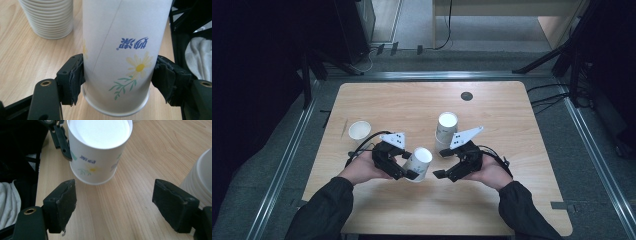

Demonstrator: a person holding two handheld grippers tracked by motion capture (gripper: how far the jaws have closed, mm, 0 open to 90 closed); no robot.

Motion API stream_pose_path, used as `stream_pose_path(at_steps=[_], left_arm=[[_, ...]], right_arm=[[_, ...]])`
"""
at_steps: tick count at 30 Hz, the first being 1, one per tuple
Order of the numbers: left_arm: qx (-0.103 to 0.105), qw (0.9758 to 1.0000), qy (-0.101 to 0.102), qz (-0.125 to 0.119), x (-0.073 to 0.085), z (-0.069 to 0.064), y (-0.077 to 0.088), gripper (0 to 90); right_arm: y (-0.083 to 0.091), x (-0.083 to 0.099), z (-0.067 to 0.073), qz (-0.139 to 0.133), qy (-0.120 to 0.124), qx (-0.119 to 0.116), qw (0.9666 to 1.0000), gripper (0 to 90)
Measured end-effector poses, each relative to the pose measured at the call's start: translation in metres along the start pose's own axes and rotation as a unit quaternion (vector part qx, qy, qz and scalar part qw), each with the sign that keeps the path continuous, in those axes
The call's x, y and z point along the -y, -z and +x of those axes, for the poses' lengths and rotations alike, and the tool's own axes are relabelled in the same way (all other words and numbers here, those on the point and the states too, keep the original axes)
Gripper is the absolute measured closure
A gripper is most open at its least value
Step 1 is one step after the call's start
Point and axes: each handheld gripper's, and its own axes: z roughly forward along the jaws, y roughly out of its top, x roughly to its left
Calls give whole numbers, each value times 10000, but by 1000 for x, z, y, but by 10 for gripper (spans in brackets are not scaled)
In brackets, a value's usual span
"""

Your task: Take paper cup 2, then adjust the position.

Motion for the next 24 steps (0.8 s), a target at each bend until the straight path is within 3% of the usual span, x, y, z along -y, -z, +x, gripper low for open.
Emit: stream_pose_path(at_steps=[5, 12, 15, 21, 24], left_arm=[[-5, 9998, -40, 170, -4, 1, 3, 291], [-23, 9977, -322, 604, -14, 0, 5, 291], [-72, 9950, -422, 901, -25, 4, 4, 291], [-211, 9913, -596, 1153, -45, 3, 6, 290], [-315, 9881, -734, 1314, -51, 1, 5, 291]], right_arm=[[4, 3, 1, 38, 20, 61, 10000, 209], [13, 8, 5, 46, 79, 156, 9998, 217], [16, 9, 5, 52, 103, 228, 9997, 216], [18, 9, 3, -3, 94, 246, 9997, 219], [16, 9, 3, -3, 125, 266, 9996, 219]])
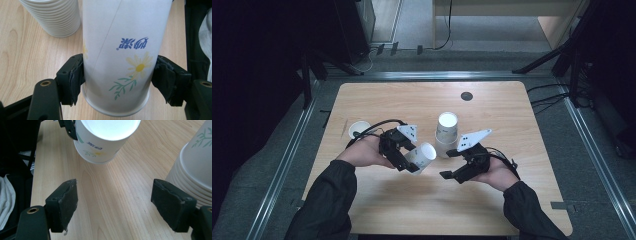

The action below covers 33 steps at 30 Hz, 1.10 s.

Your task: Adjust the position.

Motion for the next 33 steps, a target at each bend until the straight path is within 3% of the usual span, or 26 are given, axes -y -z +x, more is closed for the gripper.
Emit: stream_pose_path(at_steps=[5, 7, 11, 20, 33], left_arm=[[-42, 9996, -66, 274, -1, -3, -4, 292], [-87, 9985, -90, 531, 0, -6, -9, 293], [-142, 9967, -180, 784, 0, -10, -15, 293], [-113, 9950, -399, 903, -8, -17, -21, 293], [-24, 9938, -489, 999, -14, -23, -32, 291]], right_arm=[[-3, 0, 1, -10, 58, -17, 10000, 222], [-4, -2, 2, -56, 82, -44, 9999, 225], [-8, -4, 4, -123, 146, -91, 9998, 226], [-17, -11, 6, -252, 198, -211, 9993, 232], [-29, -17, 14, -217, 348, -390, 9984, 267]])
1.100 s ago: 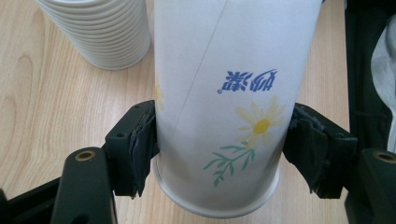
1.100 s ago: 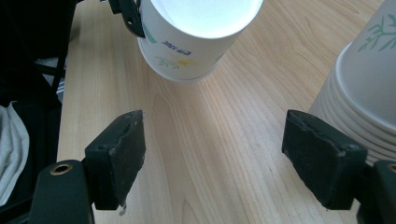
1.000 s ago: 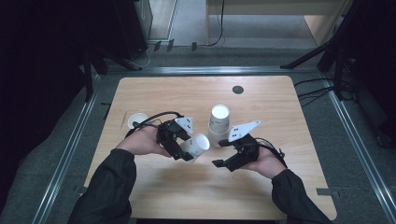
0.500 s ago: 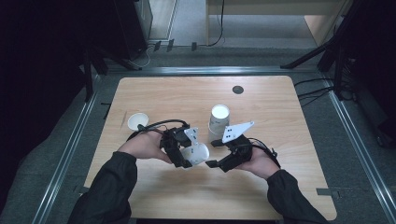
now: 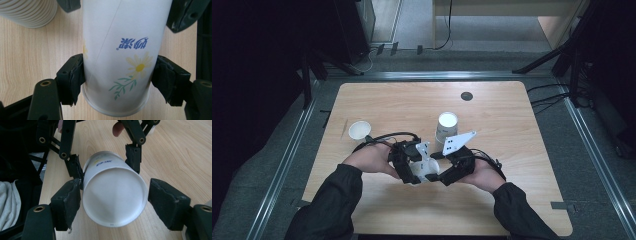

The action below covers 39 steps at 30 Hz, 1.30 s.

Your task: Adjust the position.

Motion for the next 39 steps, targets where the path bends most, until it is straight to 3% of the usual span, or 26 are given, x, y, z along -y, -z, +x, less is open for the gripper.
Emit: stream_pose_path(at_steps=[18, 22, 24, 28, 35, 39], left_arm=[[50, 9998, -64, -165, 1, 0, -1, 287], [149, 9994, 36, -305, 2, 2, 1, 241], [119, 9991, 101, -406, 3, 3, 1, 160], [18, 9974, 255, -677, 7, 6, 4, 93], [78, 9943, 372, -1001, 17, 7, 8, 93], [98, 9900, 521, -1304, 24, 8, 11, 90]], right_arm=[[-5, 0, 2, 172, 175, -60, 9997, 344], [-3, -1, 2, 154, 192, -49, 9997, 342], [-1, -2, 2, 143, 161, -54, 9998, 342], [5, -1, -1, 52, 137, 1, 9999, 343], [14, 0, -3, -34, 77, 33, 10000, 343], [19, 1, -4, -116, 78, 35, 9999, 343]])
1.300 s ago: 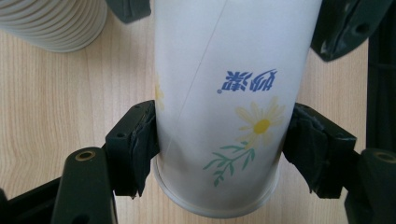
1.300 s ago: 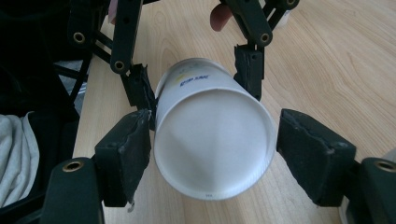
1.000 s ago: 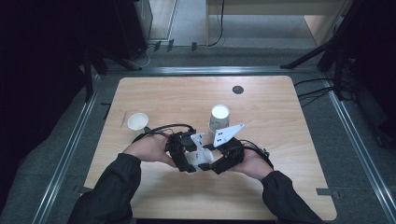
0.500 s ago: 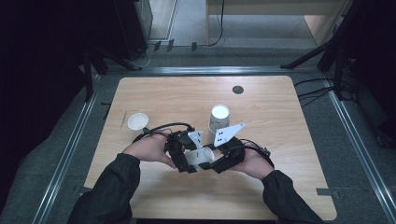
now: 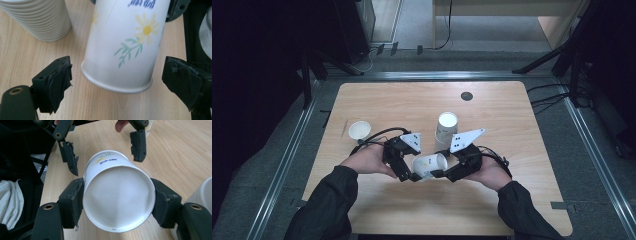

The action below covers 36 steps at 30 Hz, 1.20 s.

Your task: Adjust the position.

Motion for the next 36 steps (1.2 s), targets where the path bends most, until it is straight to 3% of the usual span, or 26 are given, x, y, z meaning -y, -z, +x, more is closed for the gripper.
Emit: stream_pose_path(at_steps=[1, 9, 16, 21, 24, 26, 31, 36], left_arm=[[69, 9999, 72, -70, 2, 1, 2, 88], [-84, 9993, 229, -286, 17, 1, 7, 79], [-158, 9961, 542, -678, 28, -2, 7, 79], [-281, 9951, 575, -756, 33, -5, 7, 79], [-184, 9932, 677, -932, 35, -5, 6, 80], [-182, 9935, 622, -940, 35, -5, 7, 80], [-133, 9904, 740, -1163, 33, -4, 4, 79], [-21, 9898, 740, -1220, 30, -3, -2, 79]], right_arm=[[2, 0, 0, -17, -4, 12, 10000, 343], [17, 3, -3, -190, -78, 97, 9997, 343], [28, 6, -7, -323, -188, 143, 9992, 343], [31, 7, -7, -379, -200, 122, 9990, 343], [32, 8, -6, -405, -212, 102, 9989, 343], [33, 8, -7, -427, -264, 25, 9987, 343], [34, 7, -7, -498, -298, -18, 9983, 343], [34, 7, -8, -568, -322, -86, 9978, 343]])
